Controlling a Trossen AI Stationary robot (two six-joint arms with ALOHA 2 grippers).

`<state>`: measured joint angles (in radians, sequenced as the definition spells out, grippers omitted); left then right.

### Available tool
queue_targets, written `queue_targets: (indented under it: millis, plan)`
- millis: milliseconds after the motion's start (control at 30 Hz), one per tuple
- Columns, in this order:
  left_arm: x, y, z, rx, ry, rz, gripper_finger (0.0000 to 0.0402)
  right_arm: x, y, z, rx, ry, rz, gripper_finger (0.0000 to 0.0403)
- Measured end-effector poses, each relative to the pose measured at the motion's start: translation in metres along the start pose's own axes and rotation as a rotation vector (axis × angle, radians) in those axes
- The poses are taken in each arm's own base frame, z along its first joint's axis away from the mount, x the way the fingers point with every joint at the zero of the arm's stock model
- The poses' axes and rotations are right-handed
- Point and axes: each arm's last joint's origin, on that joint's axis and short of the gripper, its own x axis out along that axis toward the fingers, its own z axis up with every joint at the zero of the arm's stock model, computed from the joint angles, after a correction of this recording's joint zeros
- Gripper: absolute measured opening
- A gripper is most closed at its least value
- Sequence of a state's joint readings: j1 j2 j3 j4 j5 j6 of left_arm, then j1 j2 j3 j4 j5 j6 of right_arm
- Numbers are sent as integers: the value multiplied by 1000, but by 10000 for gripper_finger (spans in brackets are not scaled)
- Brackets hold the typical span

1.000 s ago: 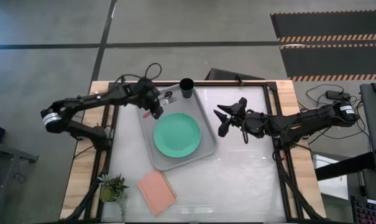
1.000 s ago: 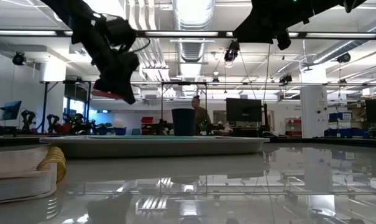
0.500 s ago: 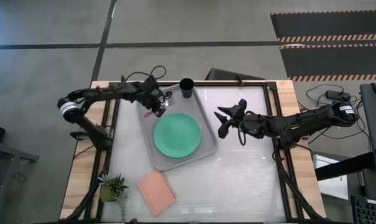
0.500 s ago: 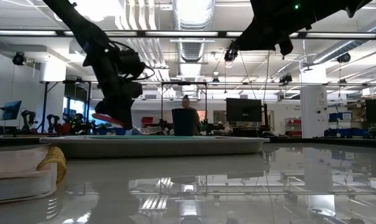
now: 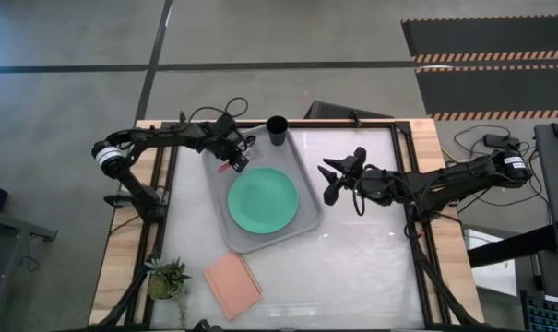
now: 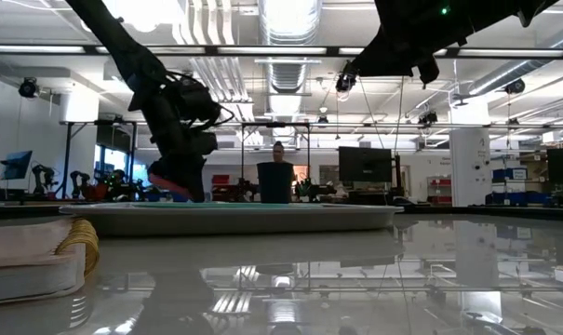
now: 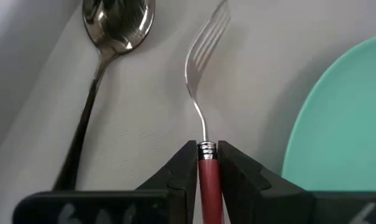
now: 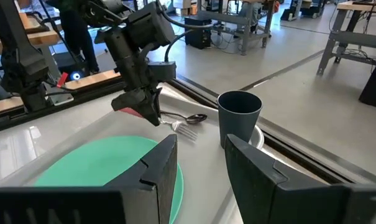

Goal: Pick and place plate/cup/fork/spoon on tray
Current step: Put the pink fork between the black spoon and green plate on the gray serving tray

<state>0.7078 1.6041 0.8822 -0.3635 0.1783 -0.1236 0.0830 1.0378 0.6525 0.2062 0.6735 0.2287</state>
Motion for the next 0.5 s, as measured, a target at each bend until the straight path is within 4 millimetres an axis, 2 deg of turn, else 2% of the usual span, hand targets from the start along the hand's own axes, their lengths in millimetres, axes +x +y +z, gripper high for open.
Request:
queue_targets:
  millis: [233, 500]
  plan:
    - [4, 1, 2, 5, -23, -3, 46, 0, 0, 0, 0, 0, 0, 123]
    - [0, -1, 3, 62, -24, -5, 47, 0, 0, 0, -1, 1, 0, 123]
